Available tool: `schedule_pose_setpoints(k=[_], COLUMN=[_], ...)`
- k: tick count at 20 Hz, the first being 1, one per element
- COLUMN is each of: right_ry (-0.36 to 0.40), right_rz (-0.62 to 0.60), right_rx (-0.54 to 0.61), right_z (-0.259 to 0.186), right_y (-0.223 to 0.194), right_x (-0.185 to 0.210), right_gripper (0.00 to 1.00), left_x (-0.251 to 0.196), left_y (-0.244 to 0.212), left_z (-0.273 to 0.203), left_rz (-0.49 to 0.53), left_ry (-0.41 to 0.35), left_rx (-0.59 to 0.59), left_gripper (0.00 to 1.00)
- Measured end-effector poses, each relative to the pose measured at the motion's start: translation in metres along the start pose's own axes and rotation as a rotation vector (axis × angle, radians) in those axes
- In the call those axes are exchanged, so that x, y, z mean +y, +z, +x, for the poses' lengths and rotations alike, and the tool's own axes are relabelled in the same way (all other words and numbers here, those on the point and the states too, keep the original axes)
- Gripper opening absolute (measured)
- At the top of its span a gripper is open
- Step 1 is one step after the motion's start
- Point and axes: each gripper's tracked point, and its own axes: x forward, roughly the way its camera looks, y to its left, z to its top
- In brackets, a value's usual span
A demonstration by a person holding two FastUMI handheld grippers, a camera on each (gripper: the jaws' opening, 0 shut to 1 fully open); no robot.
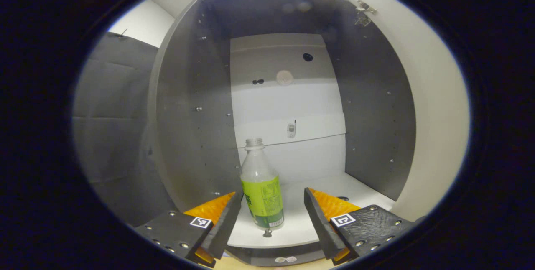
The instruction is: Open the cabinet door with the right hand, grasp the bottle in the cabinet with the left hand and place it on the coaster, then close the cabinet door with the right hand.
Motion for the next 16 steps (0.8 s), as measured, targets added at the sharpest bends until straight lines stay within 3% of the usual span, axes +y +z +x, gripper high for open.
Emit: schedule_pose_setpoints(k=[3, 8, 9, 11, 14, 16], right_ry=[-0.034, -0.047, -0.050, -0.061, -0.068, -0.066], right_rz=[-0.016, -0.034, -0.040, -0.049, -0.043, -0.056], right_rx=[0.007, 0.001, 0.000, 0.010, 0.006, 0.007], right_z=[0.001, 0.005, 0.005, 0.006, 0.009, 0.011], right_y=[-0.004, -0.005, -0.006, -0.011, -0.008, -0.012], right_x=[0.004, 0.021, 0.021, 0.023, 0.029, 0.030], right_gripper=[0.94, 0.94, 0.96, 0.94, 0.94, 0.94], left_x=[0.009, 0.014, 0.012, 0.013, 0.017, 0.020], left_y=[-0.006, -0.013, -0.013, -0.015, -0.015, -0.013], left_z=[0.027, 0.053, 0.056, 0.059, 0.064, 0.059], left_rz=[0.014, -0.058, -0.066, -0.065, -0.092, -0.124], left_ry=[0.004, -0.006, -0.014, -0.002, 0.022, 0.034], left_rx=[0.003, 0.013, 0.007, 0.007, -0.006, -0.009], left_gripper=[0.87, 0.87, 0.94, 0.87, 0.69, 0.66])
